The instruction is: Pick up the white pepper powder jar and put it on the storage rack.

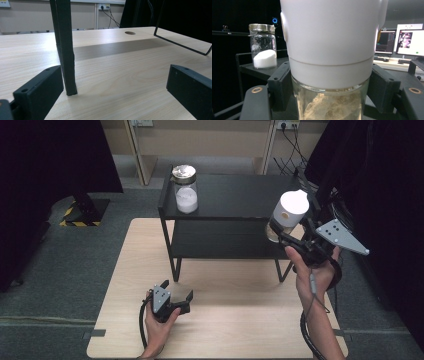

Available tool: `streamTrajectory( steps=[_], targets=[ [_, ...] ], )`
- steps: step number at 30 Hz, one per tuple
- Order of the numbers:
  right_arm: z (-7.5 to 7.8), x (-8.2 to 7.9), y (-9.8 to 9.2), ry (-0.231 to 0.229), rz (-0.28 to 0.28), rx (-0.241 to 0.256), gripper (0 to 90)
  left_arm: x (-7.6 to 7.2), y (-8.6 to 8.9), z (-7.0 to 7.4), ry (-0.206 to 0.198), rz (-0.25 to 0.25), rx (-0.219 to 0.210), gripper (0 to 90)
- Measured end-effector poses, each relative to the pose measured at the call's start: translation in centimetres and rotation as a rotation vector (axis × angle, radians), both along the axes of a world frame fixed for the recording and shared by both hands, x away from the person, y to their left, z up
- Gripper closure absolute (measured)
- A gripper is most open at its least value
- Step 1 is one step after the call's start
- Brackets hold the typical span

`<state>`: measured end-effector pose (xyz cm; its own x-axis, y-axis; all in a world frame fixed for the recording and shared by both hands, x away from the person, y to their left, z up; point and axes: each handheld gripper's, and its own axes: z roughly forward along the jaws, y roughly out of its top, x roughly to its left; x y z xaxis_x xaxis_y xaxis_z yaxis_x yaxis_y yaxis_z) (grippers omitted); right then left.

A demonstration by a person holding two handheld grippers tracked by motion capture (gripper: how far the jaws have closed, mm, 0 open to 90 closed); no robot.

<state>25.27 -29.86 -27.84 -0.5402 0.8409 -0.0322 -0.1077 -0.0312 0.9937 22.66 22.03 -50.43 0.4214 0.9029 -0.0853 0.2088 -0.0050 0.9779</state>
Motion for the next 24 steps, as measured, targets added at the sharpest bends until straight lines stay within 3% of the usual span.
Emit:
streamTrajectory(
  steps=[15,24],
  targets=[
    [2.1,1.4,0.4,0.011,-0.023,0.02,30.3,0.0,0.0,0.0,0.0,-0.001,0.002,0.1],
    [3.6,2.3,1.1,0.024,-0.044,0.0,30.3,0.0,0.0,0.0,0.0,-0.002,0.005,0.1]
  ],
)
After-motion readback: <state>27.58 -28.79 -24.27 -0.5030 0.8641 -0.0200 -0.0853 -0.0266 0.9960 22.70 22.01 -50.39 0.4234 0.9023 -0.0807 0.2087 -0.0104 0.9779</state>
